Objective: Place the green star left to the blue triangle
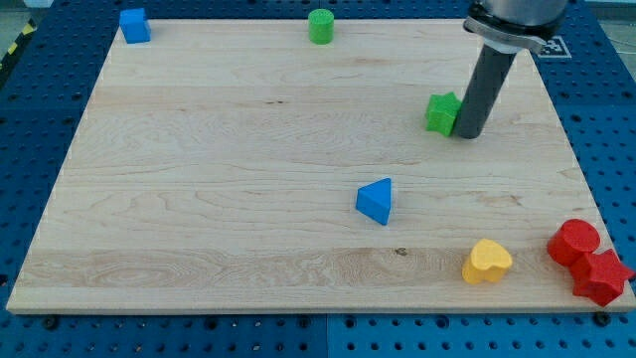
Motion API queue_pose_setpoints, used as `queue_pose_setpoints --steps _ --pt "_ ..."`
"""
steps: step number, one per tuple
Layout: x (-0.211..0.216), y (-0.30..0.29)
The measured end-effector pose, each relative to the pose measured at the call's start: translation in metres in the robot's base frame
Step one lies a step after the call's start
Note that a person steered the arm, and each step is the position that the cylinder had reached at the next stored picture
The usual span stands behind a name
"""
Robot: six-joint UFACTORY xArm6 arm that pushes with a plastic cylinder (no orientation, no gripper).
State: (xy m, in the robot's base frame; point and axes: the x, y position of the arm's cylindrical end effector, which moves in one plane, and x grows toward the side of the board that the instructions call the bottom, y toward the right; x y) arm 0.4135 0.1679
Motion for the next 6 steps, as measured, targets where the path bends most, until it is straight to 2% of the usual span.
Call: queue_pose_setpoints --steps 2,4,5,6 --pt "0.0 -0.038" --pt "-0.001 -0.039" --pt "0.007 -0.034" --pt "0.007 0.002"
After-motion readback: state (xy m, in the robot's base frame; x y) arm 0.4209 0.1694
